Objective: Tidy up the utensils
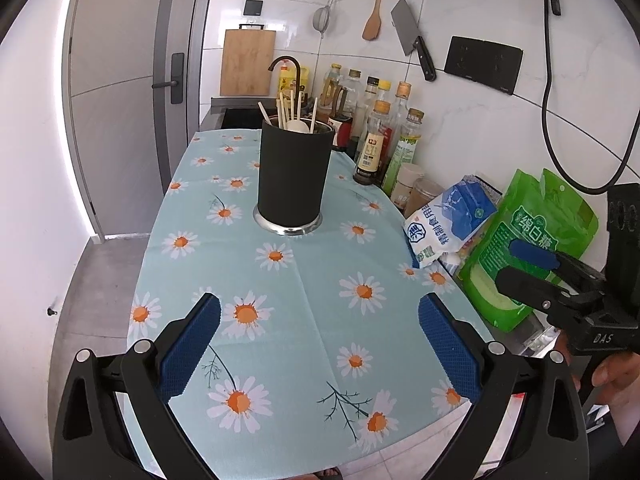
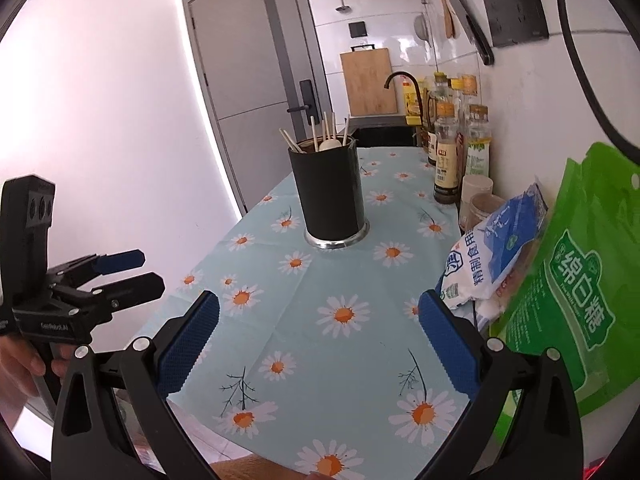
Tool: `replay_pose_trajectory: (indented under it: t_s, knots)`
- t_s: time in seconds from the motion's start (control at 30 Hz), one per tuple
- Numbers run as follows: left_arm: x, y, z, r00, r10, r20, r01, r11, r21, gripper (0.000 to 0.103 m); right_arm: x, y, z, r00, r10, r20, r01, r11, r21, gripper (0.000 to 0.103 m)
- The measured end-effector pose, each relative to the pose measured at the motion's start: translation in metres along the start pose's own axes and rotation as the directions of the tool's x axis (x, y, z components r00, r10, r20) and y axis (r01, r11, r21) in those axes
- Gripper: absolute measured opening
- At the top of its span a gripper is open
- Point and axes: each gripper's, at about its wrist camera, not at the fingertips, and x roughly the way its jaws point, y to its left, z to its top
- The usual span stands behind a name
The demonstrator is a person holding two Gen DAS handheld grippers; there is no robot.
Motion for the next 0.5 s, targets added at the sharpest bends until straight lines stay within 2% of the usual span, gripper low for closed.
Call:
replay_pose_trajectory:
  t_s: [0.5]
  knots:
    - [-0.0043,-0.0021,-0.0039,1.0,-0.007,-0.006,0.007,1.0,0.003,0.096,-0.0029,0.005,-0.0039,1.0,0.005,-0.002,-0.005,1.0,0.004,0.098]
